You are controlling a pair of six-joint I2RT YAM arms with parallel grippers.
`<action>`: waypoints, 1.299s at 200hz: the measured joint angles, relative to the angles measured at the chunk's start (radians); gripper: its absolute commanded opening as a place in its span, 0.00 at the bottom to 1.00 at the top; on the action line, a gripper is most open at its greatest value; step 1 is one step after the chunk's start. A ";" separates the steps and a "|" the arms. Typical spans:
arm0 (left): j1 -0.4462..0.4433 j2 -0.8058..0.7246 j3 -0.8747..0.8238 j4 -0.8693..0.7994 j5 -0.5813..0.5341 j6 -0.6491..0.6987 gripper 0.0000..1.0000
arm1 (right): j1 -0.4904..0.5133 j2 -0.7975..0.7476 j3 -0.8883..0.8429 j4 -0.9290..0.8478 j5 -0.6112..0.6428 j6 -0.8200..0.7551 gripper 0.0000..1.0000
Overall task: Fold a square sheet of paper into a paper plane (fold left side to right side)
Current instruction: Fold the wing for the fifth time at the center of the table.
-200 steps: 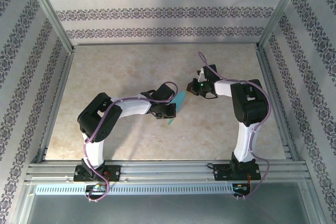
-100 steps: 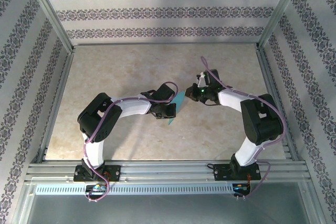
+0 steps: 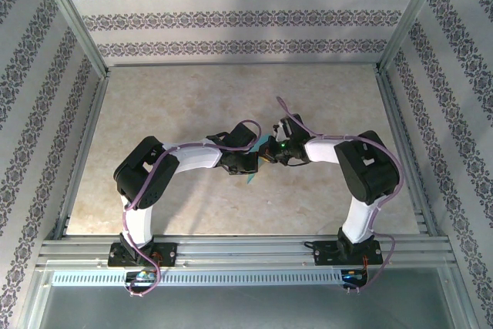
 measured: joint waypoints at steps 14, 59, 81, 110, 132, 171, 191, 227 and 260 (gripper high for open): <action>-0.003 -0.001 0.000 0.000 -0.006 0.000 0.00 | 0.000 0.019 0.003 0.000 0.001 -0.002 0.00; -0.005 -0.011 0.000 -0.008 -0.009 0.000 0.07 | 0.000 0.045 0.034 -0.033 -0.009 -0.021 0.00; -0.002 -0.036 0.000 -0.032 0.007 0.002 0.10 | 0.000 0.051 0.050 -0.059 -0.011 -0.042 0.00; 0.013 -0.105 -0.005 -0.037 0.068 -0.003 0.09 | 0.000 0.053 0.054 -0.069 -0.013 -0.059 0.00; 0.024 -0.155 -0.025 -0.012 0.129 -0.021 0.08 | 0.000 0.053 0.054 -0.069 -0.012 -0.064 0.00; 0.024 -0.151 -0.072 0.046 0.216 -0.055 0.06 | 0.004 0.053 0.057 -0.073 -0.011 -0.069 0.00; 0.025 -0.131 -0.077 0.064 0.241 -0.066 0.06 | 0.005 0.055 0.063 -0.081 -0.008 -0.080 0.00; 0.035 -0.099 -0.089 0.097 0.256 -0.077 0.05 | 0.006 0.058 0.070 -0.092 -0.008 -0.090 0.00; 0.041 -0.076 -0.096 0.111 0.267 -0.080 0.05 | 0.006 0.060 0.074 -0.097 -0.008 -0.091 0.00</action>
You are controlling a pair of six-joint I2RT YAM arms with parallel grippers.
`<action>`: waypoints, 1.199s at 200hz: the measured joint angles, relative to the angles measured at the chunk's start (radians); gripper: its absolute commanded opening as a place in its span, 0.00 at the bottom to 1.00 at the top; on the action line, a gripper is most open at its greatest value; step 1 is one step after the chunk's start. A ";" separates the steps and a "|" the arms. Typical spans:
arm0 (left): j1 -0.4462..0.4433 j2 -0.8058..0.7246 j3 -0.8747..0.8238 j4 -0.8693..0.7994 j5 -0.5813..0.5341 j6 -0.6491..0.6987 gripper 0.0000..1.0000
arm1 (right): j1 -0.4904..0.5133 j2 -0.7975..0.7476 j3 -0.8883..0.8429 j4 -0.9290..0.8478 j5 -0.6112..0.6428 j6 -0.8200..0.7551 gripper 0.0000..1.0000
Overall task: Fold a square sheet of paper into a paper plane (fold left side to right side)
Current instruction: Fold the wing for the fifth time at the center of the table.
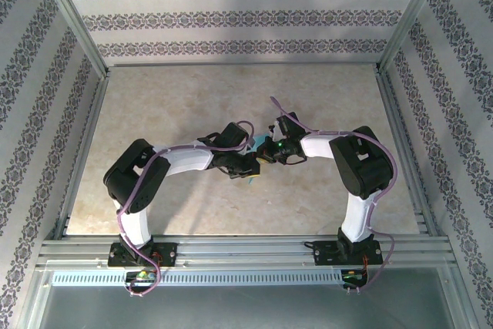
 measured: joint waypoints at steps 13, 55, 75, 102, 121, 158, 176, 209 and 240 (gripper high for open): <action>0.002 0.005 -0.009 0.007 0.004 -0.004 0.05 | 0.000 0.000 0.000 0.000 0.000 0.000 0.00; 0.002 0.018 -0.023 0.026 0.010 -0.014 0.05 | 0.000 0.001 0.002 -0.003 0.000 0.000 0.00; 0.002 0.023 -0.030 0.035 0.010 -0.019 0.05 | 0.000 0.002 0.002 -0.003 0.000 0.000 0.00; 0.003 0.023 -0.040 0.052 0.014 -0.023 0.05 | 0.000 0.003 0.006 -0.008 0.000 -0.003 0.00; 0.003 0.024 -0.046 0.057 0.018 -0.023 0.05 | 0.000 0.005 0.006 -0.007 -0.001 -0.004 0.00; 0.003 0.025 -0.058 0.071 0.022 -0.025 0.05 | 0.000 0.005 0.007 -0.008 -0.001 -0.008 0.00; 0.003 0.026 -0.060 0.077 0.026 -0.028 0.05 | 0.000 0.006 0.008 -0.010 -0.002 -0.011 0.00; 0.003 0.031 -0.066 0.087 0.028 -0.031 0.05 | 0.000 0.009 0.012 -0.011 -0.005 -0.016 0.00; 0.003 0.031 -0.073 0.099 0.028 -0.031 0.05 | 0.000 0.010 0.013 -0.011 -0.007 -0.019 0.00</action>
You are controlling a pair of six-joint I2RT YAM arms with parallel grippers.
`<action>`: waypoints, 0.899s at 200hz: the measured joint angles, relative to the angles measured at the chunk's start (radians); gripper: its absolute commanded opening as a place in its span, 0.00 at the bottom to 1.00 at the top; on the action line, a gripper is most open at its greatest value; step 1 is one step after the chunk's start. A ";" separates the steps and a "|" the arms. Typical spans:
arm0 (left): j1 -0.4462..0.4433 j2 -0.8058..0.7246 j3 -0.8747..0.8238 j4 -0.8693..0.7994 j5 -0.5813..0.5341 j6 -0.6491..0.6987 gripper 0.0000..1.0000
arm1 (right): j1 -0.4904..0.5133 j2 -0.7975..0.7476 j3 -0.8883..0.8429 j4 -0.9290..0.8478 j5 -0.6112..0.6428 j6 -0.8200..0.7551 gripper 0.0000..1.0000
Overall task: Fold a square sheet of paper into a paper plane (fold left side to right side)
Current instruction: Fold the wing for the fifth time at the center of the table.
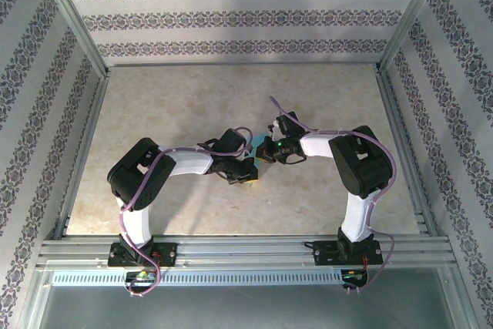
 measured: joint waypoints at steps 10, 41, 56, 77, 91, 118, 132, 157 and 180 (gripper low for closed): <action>0.000 0.000 -0.001 0.001 0.000 0.000 0.05 | 0.000 0.000 0.000 0.000 0.000 0.000 0.00; 0.000 0.000 -0.005 0.005 0.000 0.000 0.05 | 0.000 0.001 0.000 0.000 -0.001 0.000 0.00; 0.000 0.000 -0.010 0.012 0.000 0.000 0.05 | 0.000 0.001 0.000 0.000 -0.001 0.000 0.00; 0.000 0.000 -0.018 0.026 0.000 0.000 0.05 | 0.000 0.001 0.000 0.000 -0.001 0.000 0.00; 0.000 0.000 -0.021 0.031 0.001 0.000 0.05 | 0.000 0.002 0.001 0.000 -0.001 0.000 0.00; -0.001 0.000 -0.031 0.047 0.001 0.000 0.05 | 0.000 0.005 0.005 -0.001 -0.006 0.000 0.00; -0.002 -0.001 -0.038 0.058 0.001 0.000 0.04 | 0.000 0.007 0.007 -0.003 -0.008 0.000 0.00; -0.002 -0.007 -0.055 0.084 0.001 0.000 0.05 | 0.000 0.009 0.010 -0.005 -0.009 0.000 0.00; -0.003 -0.014 -0.068 0.095 0.001 0.000 0.04 | 0.000 0.013 0.014 -0.009 -0.016 -0.001 0.00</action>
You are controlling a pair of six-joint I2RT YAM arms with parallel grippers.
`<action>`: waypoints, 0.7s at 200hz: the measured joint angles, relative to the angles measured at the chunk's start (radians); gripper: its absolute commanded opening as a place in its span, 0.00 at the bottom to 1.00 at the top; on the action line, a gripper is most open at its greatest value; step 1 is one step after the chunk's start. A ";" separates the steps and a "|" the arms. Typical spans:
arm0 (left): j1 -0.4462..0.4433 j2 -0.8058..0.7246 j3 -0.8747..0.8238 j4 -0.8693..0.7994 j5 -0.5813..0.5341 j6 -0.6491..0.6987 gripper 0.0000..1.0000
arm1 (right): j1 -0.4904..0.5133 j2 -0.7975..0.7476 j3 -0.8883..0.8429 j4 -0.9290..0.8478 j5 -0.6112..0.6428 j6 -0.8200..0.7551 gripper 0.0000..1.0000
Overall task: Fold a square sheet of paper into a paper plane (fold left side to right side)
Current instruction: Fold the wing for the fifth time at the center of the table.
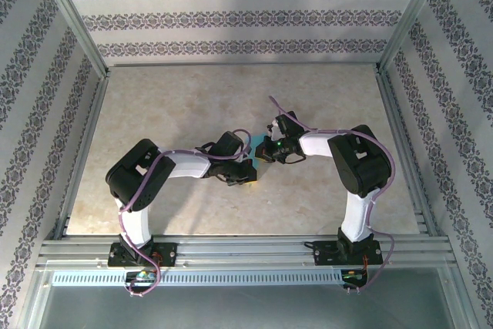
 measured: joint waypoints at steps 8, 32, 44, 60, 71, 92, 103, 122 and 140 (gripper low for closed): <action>0.000 -0.002 -0.003 0.000 0.000 0.000 0.04 | 0.000 0.001 0.001 -0.002 -0.001 0.000 0.00; -0.004 -0.015 -0.017 -0.001 -0.001 0.001 0.05 | 0.000 0.003 0.004 -0.003 -0.004 -0.003 0.00; -0.007 -0.024 -0.028 -0.001 0.000 0.001 0.05 | 0.000 0.004 0.005 -0.005 -0.007 -0.003 0.00; -0.010 -0.035 -0.042 -0.003 0.001 0.002 0.04 | 0.000 0.005 0.006 -0.005 -0.008 -0.003 0.00; -0.014 -0.042 -0.051 -0.004 0.003 0.002 0.04 | 0.000 0.005 0.007 -0.007 -0.008 -0.003 0.00; -0.019 -0.052 -0.068 -0.003 0.008 0.001 0.04 | 0.000 0.007 0.013 -0.016 -0.008 -0.003 0.00; -0.021 -0.061 -0.077 -0.005 0.013 0.001 0.05 | 0.000 0.007 0.014 -0.019 -0.008 -0.004 0.00; -0.026 -0.075 -0.080 -0.034 0.015 0.003 0.04 | 0.000 0.008 0.019 -0.027 -0.008 -0.006 0.00; -0.025 -0.102 -0.074 -0.097 0.014 0.014 0.04 | 0.005 0.010 0.021 -0.028 -0.006 -0.006 0.00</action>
